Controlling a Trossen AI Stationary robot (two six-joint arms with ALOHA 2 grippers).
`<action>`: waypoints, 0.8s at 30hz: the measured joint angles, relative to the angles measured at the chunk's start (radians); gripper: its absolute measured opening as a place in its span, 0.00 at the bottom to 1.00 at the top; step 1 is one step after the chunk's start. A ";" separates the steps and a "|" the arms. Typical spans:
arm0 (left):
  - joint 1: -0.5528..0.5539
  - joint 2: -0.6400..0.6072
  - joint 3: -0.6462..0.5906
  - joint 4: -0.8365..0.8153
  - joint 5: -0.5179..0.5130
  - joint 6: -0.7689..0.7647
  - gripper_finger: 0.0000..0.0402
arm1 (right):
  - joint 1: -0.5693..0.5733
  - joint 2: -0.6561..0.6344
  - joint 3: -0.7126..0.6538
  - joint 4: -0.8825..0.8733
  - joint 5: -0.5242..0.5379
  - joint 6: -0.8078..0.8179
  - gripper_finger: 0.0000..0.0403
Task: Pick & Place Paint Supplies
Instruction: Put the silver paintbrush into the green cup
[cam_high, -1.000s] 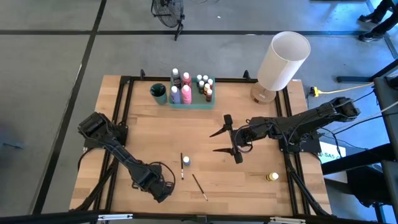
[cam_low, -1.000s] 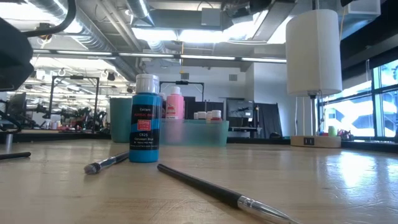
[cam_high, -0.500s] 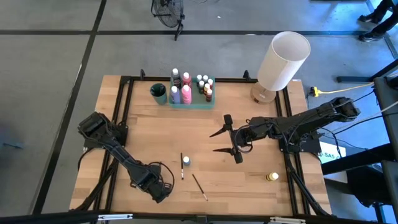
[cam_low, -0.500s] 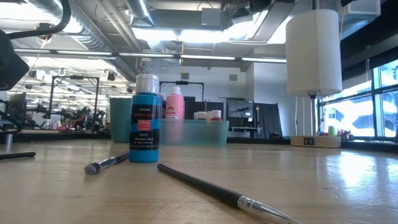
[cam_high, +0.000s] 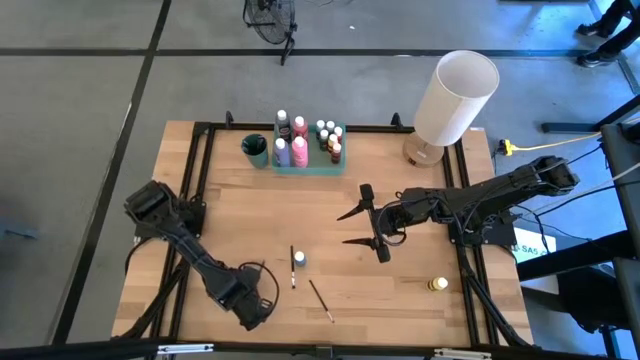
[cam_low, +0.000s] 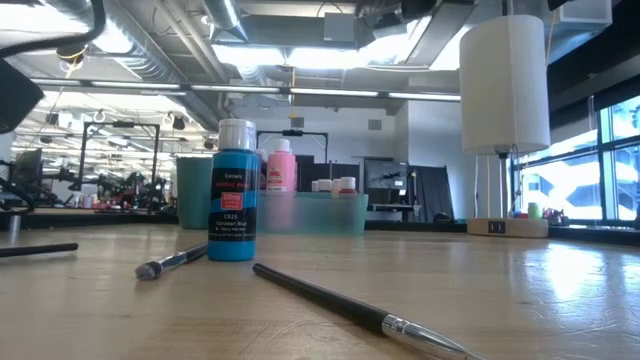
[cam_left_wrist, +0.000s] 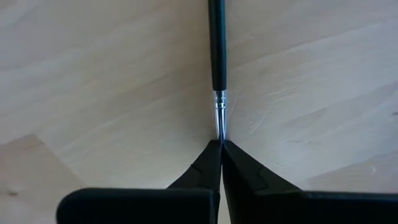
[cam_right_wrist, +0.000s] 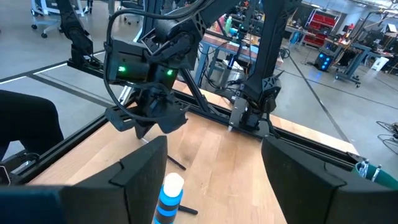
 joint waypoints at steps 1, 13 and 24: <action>-0.004 -0.007 0.009 -0.014 -0.014 0.000 0.01 | 0.000 0.000 0.000 0.000 0.000 0.000 0.66; -0.016 -0.058 0.249 -0.455 -0.208 -0.004 0.01 | 0.000 0.000 0.000 -0.001 -0.002 0.002 0.66; 0.042 -0.060 0.662 -0.913 -0.532 0.290 0.01 | 0.004 0.000 0.000 -0.005 -0.108 0.126 0.66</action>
